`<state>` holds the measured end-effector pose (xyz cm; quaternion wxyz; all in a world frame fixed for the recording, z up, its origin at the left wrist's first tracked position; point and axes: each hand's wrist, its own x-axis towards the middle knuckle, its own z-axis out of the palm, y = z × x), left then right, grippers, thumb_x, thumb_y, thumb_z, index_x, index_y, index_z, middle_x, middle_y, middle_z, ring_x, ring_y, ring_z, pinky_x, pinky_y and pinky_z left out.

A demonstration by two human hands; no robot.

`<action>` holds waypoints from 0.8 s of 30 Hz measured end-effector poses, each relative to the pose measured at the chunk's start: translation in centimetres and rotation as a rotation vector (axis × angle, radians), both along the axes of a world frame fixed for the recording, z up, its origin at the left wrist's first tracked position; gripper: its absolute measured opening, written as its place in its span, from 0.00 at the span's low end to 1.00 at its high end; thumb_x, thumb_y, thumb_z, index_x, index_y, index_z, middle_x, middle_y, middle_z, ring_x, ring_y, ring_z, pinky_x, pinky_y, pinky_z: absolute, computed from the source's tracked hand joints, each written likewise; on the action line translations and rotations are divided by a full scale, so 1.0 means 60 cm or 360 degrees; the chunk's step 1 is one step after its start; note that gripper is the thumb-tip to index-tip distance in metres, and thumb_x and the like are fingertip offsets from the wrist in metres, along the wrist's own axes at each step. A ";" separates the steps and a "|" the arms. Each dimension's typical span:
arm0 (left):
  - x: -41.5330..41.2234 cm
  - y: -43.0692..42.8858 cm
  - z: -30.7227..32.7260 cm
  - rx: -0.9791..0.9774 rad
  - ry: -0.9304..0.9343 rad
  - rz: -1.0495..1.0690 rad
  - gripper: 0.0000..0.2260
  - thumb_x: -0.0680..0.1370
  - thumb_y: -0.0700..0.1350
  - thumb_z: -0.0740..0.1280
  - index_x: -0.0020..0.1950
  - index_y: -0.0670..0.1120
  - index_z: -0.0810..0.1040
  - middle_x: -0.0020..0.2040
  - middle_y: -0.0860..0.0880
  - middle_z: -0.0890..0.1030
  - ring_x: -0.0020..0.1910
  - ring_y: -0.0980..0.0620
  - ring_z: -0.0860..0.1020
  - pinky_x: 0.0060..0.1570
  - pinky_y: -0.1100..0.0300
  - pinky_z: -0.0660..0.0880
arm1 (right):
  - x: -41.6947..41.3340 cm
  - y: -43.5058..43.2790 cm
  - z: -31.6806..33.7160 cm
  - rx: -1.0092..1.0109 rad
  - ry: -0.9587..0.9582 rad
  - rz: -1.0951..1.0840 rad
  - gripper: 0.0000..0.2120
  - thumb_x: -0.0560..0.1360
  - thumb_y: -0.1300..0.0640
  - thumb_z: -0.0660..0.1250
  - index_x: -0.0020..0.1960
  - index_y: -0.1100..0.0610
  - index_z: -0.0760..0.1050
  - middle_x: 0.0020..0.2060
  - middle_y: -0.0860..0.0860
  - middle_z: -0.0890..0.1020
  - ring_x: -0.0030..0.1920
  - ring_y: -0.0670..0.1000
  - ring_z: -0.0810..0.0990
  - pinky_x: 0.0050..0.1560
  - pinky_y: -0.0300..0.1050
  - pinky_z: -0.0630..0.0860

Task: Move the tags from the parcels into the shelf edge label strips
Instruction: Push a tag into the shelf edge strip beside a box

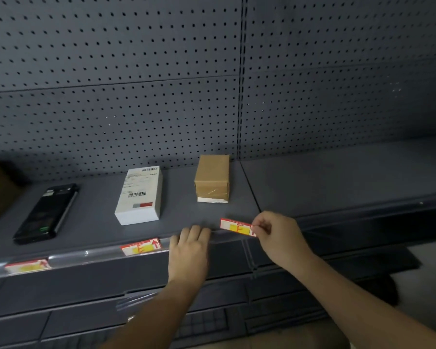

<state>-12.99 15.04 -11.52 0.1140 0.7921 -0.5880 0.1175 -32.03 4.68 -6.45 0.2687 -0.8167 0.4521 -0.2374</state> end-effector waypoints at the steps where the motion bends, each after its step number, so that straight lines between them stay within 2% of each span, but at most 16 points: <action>1: 0.001 -0.003 -0.005 -0.0030 -0.0014 -0.0004 0.21 0.60 0.38 0.78 0.50 0.50 0.79 0.46 0.48 0.79 0.45 0.44 0.77 0.46 0.49 0.75 | 0.001 -0.003 -0.002 -0.0002 -0.0005 0.0002 0.05 0.76 0.57 0.70 0.44 0.49 0.79 0.38 0.43 0.81 0.39 0.41 0.79 0.39 0.35 0.77; 5: 0.011 -0.010 -0.026 -0.0178 -0.0059 -0.0033 0.20 0.62 0.37 0.78 0.50 0.48 0.79 0.47 0.46 0.79 0.45 0.43 0.76 0.48 0.48 0.73 | 0.006 -0.005 -0.009 0.0007 -0.0006 0.0016 0.04 0.77 0.57 0.70 0.45 0.49 0.79 0.38 0.43 0.81 0.39 0.41 0.80 0.40 0.35 0.77; 11: 0.014 -0.018 -0.049 -0.0373 -0.0047 -0.0062 0.17 0.62 0.35 0.77 0.47 0.47 0.81 0.44 0.46 0.80 0.44 0.43 0.75 0.46 0.49 0.71 | 0.016 -0.011 -0.009 -0.0014 0.0020 0.0041 0.03 0.77 0.56 0.70 0.46 0.49 0.79 0.40 0.42 0.80 0.40 0.41 0.79 0.38 0.31 0.73; 18: 0.013 -0.013 -0.041 -0.0357 0.0021 -0.0082 0.15 0.61 0.35 0.78 0.44 0.48 0.81 0.41 0.48 0.80 0.42 0.45 0.75 0.47 0.51 0.68 | 0.035 -0.027 -0.004 -0.0139 0.0082 0.0260 0.05 0.76 0.58 0.70 0.44 0.49 0.79 0.39 0.42 0.79 0.40 0.41 0.77 0.42 0.38 0.77; 24: 0.020 -0.004 -0.022 -0.0256 0.0196 -0.0201 0.11 0.66 0.39 0.77 0.42 0.50 0.79 0.40 0.50 0.79 0.40 0.47 0.77 0.42 0.53 0.73 | 0.051 -0.031 -0.014 -0.0359 0.0254 0.0375 0.06 0.75 0.59 0.70 0.42 0.50 0.79 0.38 0.42 0.77 0.42 0.45 0.75 0.47 0.46 0.75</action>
